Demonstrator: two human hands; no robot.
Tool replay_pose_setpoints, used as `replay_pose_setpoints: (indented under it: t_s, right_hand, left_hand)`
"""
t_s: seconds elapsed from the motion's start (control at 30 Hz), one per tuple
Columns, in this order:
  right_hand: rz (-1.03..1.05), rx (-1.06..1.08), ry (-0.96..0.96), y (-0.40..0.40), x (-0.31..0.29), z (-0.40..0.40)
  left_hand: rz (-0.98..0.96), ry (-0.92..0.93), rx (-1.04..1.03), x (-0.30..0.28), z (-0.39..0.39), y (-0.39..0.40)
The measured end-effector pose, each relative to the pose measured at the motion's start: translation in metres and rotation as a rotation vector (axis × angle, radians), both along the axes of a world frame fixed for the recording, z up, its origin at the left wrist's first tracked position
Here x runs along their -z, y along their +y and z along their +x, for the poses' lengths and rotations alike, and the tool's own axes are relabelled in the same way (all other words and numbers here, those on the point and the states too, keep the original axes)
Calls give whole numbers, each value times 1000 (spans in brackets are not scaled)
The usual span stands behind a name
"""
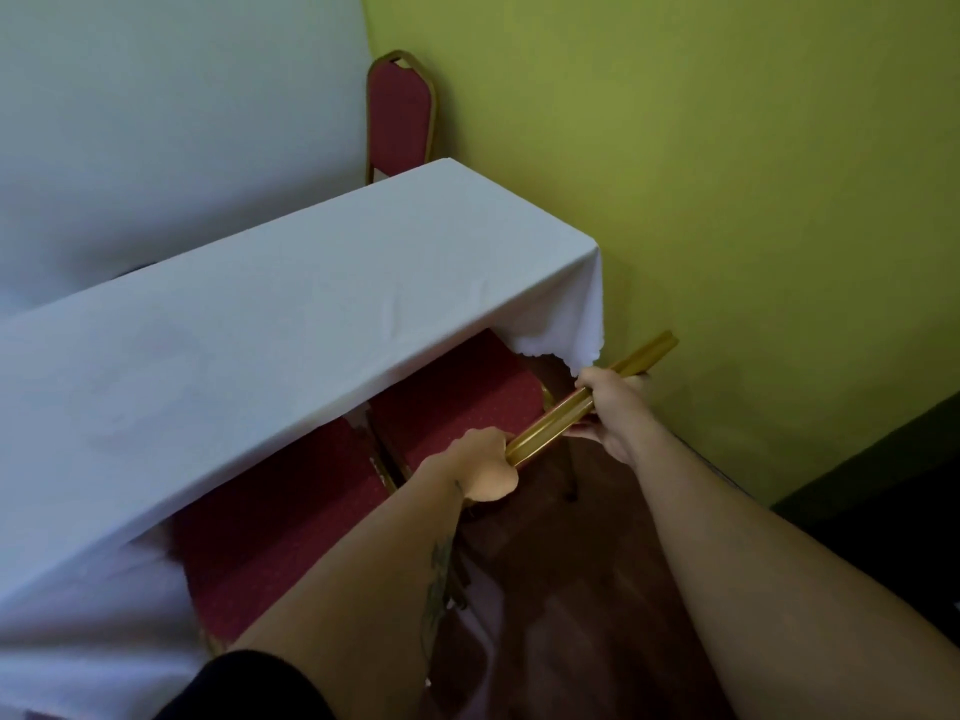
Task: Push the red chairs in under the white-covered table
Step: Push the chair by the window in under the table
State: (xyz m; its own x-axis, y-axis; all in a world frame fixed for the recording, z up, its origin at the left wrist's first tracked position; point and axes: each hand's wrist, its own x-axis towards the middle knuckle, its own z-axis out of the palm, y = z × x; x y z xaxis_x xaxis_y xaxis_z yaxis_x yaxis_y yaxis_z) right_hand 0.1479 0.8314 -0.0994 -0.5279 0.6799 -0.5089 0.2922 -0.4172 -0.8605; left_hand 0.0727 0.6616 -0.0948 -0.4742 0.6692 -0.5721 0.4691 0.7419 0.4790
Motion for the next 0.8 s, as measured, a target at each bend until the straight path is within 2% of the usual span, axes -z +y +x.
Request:
replay_pose_setpoints:
  t_s: [0.23, 0.4, 0.6, 0.67, 0.8]
  right_hand:
    - [51, 25, -8, -4, -8, -9]
    - [35, 62, -55, -23, -9, -8]
    - [-52, 15, -97, -104, -3, 1]
    - [-25, -61, -137, -135, -5, 8]
    - [27, -232, -261, -197, -8, 23]
  left_hand:
    - [74, 86, -71, 9, 0, -10]
    - [92, 112, -103, -7, 13, -52]
    - [0, 99, -5, -24, 12, -141]
    - [-18, 101, 35, -28, 11, -168]
    - [20, -13, -95, -39, 18, -225]
